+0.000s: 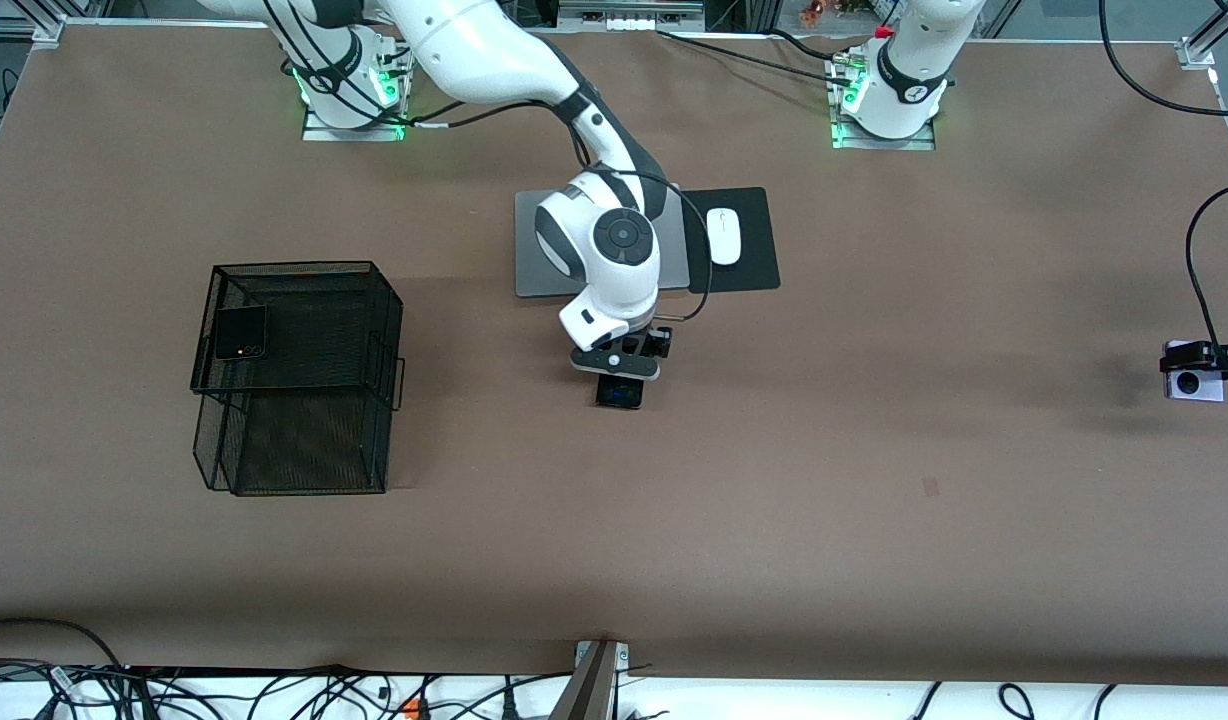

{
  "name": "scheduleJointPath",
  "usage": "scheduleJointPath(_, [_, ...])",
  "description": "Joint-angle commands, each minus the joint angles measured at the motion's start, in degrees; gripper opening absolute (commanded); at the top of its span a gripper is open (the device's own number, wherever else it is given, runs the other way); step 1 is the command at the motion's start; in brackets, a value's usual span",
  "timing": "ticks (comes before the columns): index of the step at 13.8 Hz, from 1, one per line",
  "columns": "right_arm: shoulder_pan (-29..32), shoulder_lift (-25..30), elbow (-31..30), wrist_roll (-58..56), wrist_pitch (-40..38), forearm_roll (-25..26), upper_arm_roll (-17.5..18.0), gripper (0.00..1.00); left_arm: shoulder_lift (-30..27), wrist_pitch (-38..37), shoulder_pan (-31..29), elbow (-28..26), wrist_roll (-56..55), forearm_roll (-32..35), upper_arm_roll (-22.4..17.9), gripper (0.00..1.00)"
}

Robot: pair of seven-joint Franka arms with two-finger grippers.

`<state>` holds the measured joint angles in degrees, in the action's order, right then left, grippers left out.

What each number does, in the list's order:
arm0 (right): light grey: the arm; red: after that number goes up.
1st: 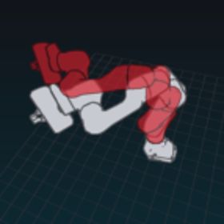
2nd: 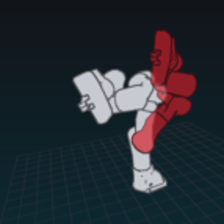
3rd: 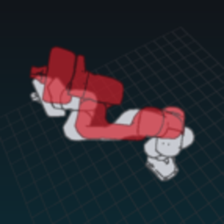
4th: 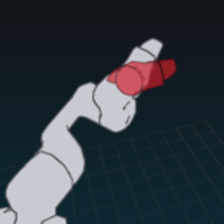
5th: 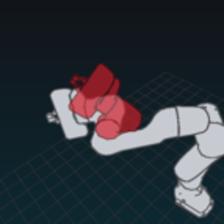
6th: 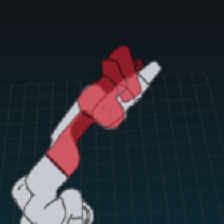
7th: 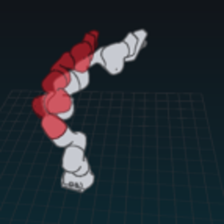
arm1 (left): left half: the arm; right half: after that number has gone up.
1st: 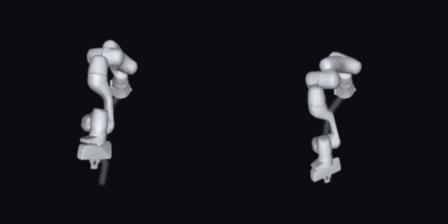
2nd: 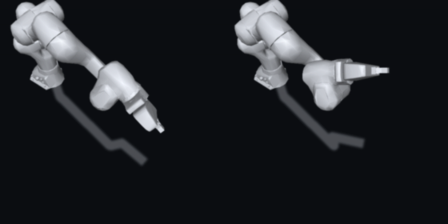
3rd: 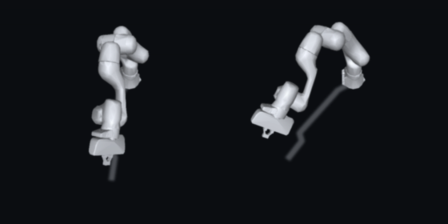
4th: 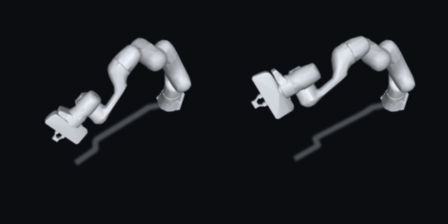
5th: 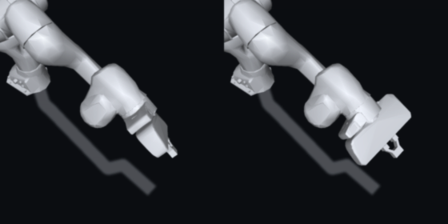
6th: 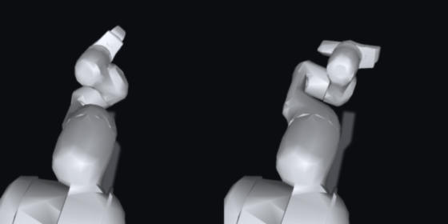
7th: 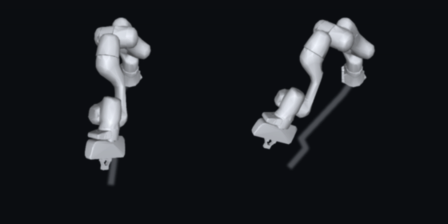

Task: Place phones with both arms
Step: 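Lower the tall phone into the basket while the left gripper carries the white phone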

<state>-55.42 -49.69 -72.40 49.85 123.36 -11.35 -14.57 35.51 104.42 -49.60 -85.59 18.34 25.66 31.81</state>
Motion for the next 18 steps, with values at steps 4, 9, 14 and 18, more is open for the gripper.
scheduleJointPath(4, [0.8, 9.7, 0.8, -1.9, -12.4, -1.0, -1.5, 0.00, -2.2, -15.2, 10.6, 9.4, -7.7, -0.3, 2.3, 0.45])
scheduleJointPath(9, [1.5, 18.9, -1.6, -15.1, -27.3, -0.9, -9.6, 0.00, -2.7, -18.7, 23.5, 9.4, -24.9, -1.4, 7.3, 0.45])
scheduleJointPath(14, [1.5, 32.3, -19.4, -29.6, -26.8, 0.5, -20.7, 0.00, 4.8, -10.8, 39.0, 10.1, -38.2, -5.4, 7.2, 0.47])
scheduleJointPath(18, [1.5, 45.6, -39.3, -39.1, -15.4, 7.6, -26.9, 0.00, 9.7, 0.4, 48.7, 9.6, -49.2, -8.3, 6.6, 0.50])
